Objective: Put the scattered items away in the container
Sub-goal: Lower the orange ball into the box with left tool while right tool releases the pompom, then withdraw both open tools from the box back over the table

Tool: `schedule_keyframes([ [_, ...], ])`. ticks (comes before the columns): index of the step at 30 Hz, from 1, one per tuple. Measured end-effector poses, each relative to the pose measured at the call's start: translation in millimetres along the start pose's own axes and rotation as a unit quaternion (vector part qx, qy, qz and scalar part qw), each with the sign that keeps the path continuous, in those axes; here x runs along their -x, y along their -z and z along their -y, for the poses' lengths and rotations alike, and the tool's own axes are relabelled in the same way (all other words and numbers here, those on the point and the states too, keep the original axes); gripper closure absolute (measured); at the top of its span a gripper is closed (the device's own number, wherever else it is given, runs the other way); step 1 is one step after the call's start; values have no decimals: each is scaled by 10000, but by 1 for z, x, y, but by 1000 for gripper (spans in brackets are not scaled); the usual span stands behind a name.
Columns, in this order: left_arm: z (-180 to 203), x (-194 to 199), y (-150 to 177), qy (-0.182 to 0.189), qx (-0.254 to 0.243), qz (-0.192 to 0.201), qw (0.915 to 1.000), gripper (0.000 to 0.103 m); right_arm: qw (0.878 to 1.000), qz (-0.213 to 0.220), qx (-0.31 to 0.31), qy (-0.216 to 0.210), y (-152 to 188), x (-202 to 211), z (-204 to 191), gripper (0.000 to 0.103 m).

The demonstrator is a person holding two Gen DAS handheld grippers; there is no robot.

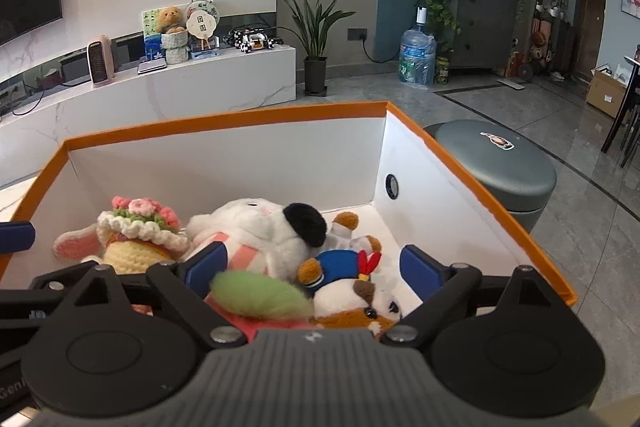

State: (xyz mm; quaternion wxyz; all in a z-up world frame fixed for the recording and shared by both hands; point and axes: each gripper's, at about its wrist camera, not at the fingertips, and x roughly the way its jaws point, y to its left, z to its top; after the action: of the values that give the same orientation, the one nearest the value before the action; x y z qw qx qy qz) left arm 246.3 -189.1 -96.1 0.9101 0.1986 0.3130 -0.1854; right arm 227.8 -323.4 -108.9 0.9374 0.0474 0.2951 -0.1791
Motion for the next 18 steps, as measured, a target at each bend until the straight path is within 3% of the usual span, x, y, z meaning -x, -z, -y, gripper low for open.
schedule_keyframes([
  [7, -3, 9, -3, -92, 49, 236, 9997, 32, 9995, 288, -104, 22, -3, 7, 6, 6],
  [10, -4, 16, -5, -211, 54, 308, 9993, 22, 9984, 540, -165, 25, -4, 14, 7, 5],
  [18, -16, 47, -7, -404, 93, 515, 9978, 21, 9945, 1005, -279, -22, -4, 30, 4, 4],
])
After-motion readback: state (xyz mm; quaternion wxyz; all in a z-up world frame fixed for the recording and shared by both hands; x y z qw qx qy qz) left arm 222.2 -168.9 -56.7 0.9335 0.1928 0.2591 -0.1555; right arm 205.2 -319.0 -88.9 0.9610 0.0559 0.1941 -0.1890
